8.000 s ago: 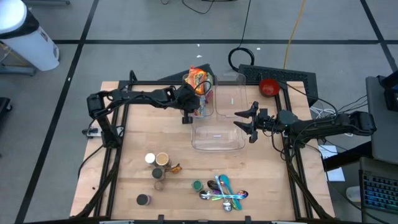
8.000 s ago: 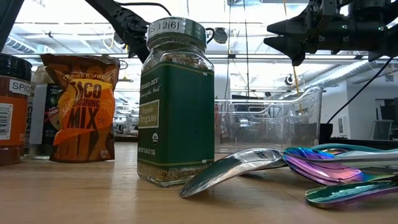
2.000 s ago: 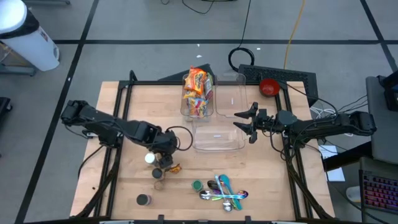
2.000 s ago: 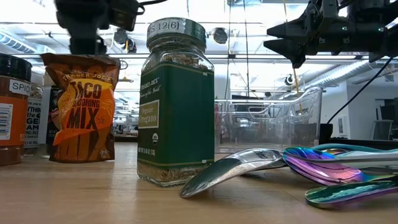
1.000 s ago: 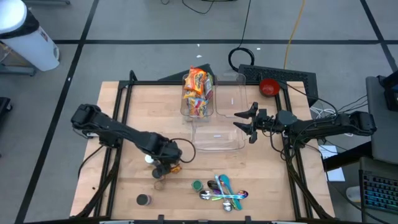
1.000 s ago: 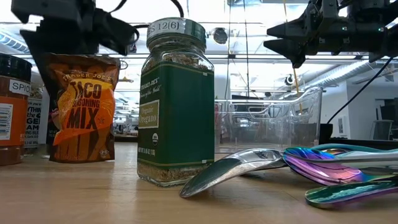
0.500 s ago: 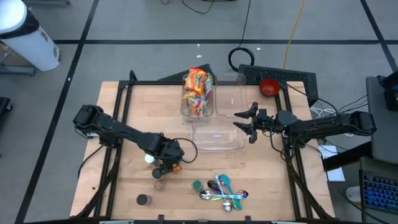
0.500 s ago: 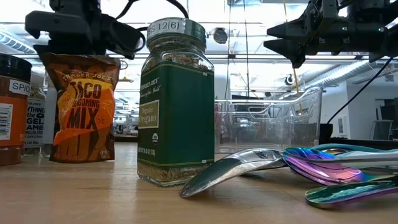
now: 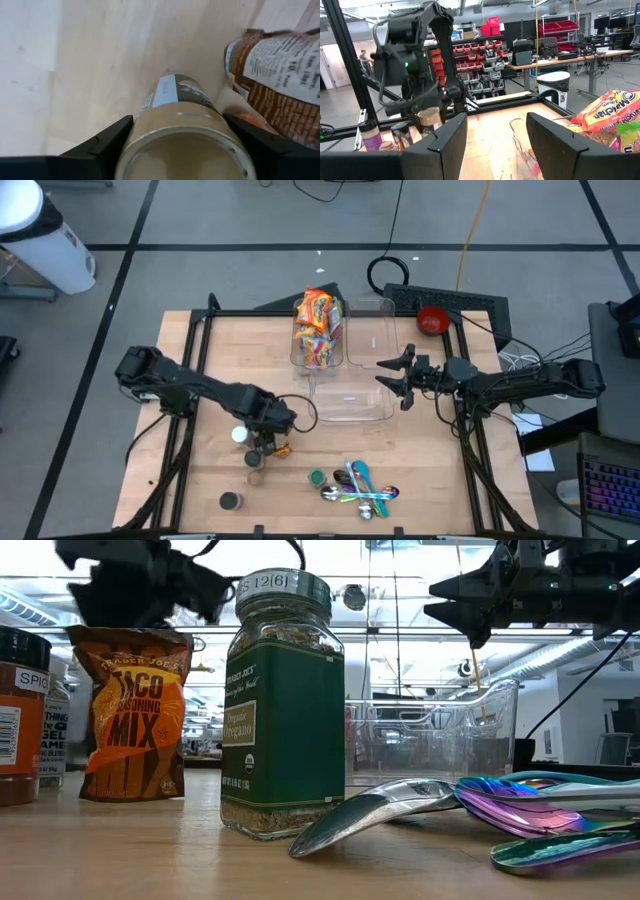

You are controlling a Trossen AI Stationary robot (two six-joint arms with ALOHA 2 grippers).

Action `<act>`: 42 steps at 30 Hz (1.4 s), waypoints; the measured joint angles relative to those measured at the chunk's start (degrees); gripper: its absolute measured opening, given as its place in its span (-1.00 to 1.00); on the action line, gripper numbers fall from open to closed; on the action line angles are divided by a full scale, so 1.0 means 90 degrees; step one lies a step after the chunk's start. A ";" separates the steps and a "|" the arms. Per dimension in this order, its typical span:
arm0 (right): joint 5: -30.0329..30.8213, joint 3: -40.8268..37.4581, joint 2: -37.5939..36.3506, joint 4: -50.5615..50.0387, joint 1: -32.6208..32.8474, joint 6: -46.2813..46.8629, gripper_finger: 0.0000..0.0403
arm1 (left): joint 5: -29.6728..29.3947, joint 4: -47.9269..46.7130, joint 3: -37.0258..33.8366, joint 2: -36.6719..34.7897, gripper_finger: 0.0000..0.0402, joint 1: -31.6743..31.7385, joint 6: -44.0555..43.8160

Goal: Pick & Place Food Item
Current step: Put the gold seasoning bottle into the right transparent bin

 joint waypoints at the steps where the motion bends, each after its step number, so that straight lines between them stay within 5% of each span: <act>1: 0.0000 -0.0002 0.0000 0.0002 0.0000 0.0009 -0.03 | -0.0080 -0.0142 0.0144 0.0008 0.38 0.0035 0.0087; 15: -0.0037 0.0033 0.0000 0.0098 0.0000 -0.0130 -0.02 | -0.1783 -0.0540 0.2829 0.0005 0.38 0.0714 0.1453; 30: -0.0810 0.1771 0.2027 -0.1049 0.0013 -0.0710 0.45 | -0.1931 0.1501 0.2937 0.0604 0.38 0.1409 0.3424; 42: -0.1141 0.2783 0.3754 -0.1080 0.0044 -0.1298 0.41 | -0.1513 0.1676 0.2929 0.0845 0.38 0.1468 0.3721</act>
